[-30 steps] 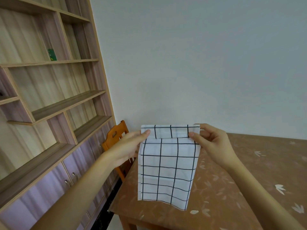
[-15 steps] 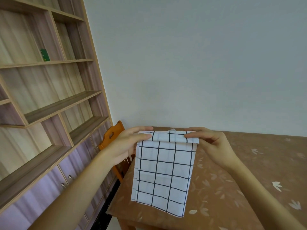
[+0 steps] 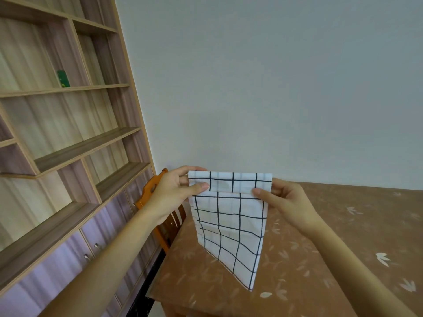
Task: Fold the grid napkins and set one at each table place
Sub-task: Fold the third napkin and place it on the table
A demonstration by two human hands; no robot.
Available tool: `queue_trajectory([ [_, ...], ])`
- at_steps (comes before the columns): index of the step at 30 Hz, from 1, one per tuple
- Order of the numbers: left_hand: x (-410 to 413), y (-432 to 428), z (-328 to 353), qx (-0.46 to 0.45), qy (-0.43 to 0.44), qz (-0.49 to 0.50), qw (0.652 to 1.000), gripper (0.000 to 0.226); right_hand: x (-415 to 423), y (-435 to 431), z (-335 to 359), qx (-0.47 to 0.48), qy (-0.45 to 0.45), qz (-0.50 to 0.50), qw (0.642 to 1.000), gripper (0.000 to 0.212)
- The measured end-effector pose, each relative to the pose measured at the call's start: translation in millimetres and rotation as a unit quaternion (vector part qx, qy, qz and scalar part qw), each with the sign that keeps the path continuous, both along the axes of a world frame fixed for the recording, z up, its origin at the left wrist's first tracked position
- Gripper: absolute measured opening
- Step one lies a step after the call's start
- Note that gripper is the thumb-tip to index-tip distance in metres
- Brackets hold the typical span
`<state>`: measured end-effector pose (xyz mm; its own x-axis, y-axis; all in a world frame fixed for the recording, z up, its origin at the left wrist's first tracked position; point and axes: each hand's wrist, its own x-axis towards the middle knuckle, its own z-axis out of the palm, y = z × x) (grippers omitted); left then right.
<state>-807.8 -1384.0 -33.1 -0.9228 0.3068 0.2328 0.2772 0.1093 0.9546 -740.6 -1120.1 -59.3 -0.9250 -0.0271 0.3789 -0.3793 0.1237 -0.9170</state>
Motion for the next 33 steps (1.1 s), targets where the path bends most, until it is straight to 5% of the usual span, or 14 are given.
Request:
queue_trajectory([
  [3, 2, 0, -1, -0.011, 0.020, 0.016, 1.000, 0.022, -1, -2, 1, -0.026, 0.025, -0.018, 0.999, 0.056],
  [7, 8, 3, -1, 0.012, -0.092, -0.018, 0.996, 0.034, -6, 6, -6, -0.021, 0.050, -0.049, 0.997, 0.022],
  [12, 7, 4, 1, 0.074, -0.203, -0.046, 0.975, 0.056, -1, 10, -5, 0.027, 0.054, -0.047, 0.997, 0.029],
  [16, 6, 5, 0, 0.056, -0.135, -0.029, 0.989, 0.028, 0, 12, -7, 0.044, 0.023, -0.043, 0.998, 0.041],
  [24, 3, 6, -6, 0.038, -0.041, -0.019, 0.998, 0.032, 2, 17, -8, -0.004, -0.060, -0.004, 0.998, 0.043],
  [28, 2, 7, -8, 0.012, 0.003, -0.013, 1.000, 0.032, 1, 12, -11, 0.037, -0.051, -0.043, 0.997, 0.053],
  [33, 4, 12, -8, -0.016, 0.047, 0.019, 0.999, 0.033, 1, 7, -13, -0.032, -0.036, -0.050, 0.998, 0.045],
])
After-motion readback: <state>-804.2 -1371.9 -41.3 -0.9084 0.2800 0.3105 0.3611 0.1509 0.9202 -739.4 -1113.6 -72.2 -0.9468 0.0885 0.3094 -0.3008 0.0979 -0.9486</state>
